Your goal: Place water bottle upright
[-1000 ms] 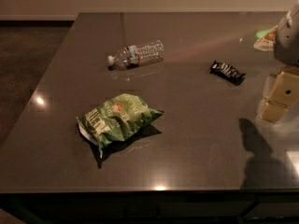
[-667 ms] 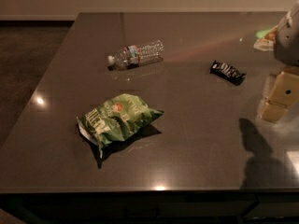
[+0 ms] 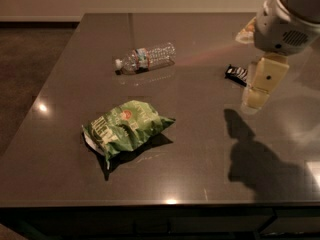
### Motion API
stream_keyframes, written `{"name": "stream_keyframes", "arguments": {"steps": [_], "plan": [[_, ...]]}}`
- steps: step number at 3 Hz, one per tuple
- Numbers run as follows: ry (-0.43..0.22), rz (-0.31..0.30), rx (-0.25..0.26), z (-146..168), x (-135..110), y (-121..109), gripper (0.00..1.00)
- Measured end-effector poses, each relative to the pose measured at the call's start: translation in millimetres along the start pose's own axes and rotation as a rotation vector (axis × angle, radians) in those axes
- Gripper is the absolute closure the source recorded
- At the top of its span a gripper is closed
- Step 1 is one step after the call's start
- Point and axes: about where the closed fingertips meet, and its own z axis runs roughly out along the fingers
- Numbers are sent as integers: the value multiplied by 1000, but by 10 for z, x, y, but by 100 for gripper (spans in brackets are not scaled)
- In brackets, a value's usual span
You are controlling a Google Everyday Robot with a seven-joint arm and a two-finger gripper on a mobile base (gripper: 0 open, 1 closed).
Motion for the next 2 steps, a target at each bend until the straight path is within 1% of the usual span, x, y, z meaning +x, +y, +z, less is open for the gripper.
{"name": "stream_keyframes", "arguments": {"steps": [1, 2], "plan": [[-41, -54, -39, 248, -338, -326, 0], [-66, -100, -57, 487, -652, -643, 0]]}}
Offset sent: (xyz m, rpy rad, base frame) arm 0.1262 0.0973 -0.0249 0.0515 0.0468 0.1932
